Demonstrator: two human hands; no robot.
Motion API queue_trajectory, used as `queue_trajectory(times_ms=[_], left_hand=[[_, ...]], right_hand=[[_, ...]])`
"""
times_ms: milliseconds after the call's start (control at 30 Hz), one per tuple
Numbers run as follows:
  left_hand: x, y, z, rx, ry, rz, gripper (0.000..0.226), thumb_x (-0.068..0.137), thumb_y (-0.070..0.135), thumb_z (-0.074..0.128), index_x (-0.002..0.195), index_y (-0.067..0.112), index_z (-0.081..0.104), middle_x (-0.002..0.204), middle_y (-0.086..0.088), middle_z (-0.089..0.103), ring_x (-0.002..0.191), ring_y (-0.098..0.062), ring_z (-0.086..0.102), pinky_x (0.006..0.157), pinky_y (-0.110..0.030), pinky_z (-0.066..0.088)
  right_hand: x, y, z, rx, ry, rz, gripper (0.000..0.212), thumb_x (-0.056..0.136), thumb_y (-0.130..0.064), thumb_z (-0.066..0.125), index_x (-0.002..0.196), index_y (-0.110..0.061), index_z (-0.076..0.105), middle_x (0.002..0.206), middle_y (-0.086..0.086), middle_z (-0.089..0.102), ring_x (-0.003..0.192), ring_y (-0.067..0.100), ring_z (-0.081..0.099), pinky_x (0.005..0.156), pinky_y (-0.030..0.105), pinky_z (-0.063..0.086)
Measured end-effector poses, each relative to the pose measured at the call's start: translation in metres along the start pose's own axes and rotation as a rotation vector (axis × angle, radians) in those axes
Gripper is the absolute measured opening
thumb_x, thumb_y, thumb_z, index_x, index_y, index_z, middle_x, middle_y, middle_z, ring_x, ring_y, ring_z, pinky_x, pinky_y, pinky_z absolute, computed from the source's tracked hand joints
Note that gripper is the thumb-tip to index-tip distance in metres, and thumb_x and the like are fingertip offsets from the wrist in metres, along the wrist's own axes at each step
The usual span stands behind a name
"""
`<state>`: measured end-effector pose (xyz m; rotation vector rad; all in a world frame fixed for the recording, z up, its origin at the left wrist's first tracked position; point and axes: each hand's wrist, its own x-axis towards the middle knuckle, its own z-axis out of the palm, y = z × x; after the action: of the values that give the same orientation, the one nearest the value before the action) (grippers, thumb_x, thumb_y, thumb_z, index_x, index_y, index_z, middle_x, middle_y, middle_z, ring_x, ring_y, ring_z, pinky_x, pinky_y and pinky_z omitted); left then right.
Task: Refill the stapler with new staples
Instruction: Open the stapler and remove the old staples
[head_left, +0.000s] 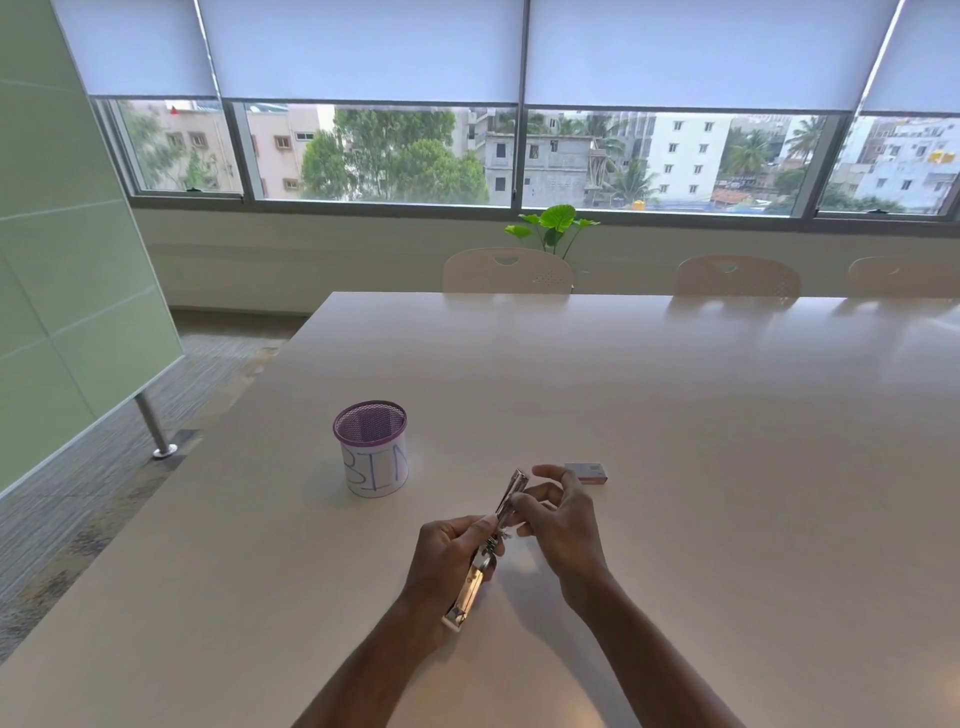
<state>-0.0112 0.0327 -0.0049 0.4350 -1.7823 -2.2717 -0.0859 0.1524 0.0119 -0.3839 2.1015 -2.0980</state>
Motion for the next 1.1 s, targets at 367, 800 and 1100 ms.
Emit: queue_trajectory(times_ms=[367,800,1100], left_hand=[[-0.003,0.004,0.001,0.004,0.003,-0.011,0.024,0.095,0.011,0.057,0.093,-0.006,0.073,0.061,-0.013,0.061,0.038,-0.01,0.051,0.037,-0.017,0.04],[-0.001,0.003,0.003,0.0,0.041,0.01,0.022,0.093,0.009,0.06,0.084,-0.007,0.073,0.061,-0.015,0.058,0.036,-0.013,0.044,0.036,-0.018,0.036],[-0.016,0.024,0.01,1.336,-0.006,0.742,0.019,0.098,0.023,0.049,0.097,0.013,0.066,0.09,-0.004,0.063,0.073,-0.019,0.065,0.067,-0.031,0.055]], right_hand=[[0.0,0.002,-0.002,-0.009,-0.022,0.015,0.042,0.084,-0.007,0.069,0.119,-0.016,0.049,0.085,0.01,0.073,0.071,0.018,0.074,0.061,0.025,0.057],[0.004,0.007,-0.006,0.405,0.016,0.256,0.034,0.101,-0.031,0.045,0.112,0.0,0.055,0.091,0.02,0.072,0.08,0.029,0.072,0.073,0.039,0.057],[-0.008,0.012,0.006,1.007,-0.121,0.558,0.085,0.097,-0.062,0.017,0.124,0.012,0.047,0.118,0.036,0.06,0.102,0.04,0.065,0.09,0.045,0.052]])
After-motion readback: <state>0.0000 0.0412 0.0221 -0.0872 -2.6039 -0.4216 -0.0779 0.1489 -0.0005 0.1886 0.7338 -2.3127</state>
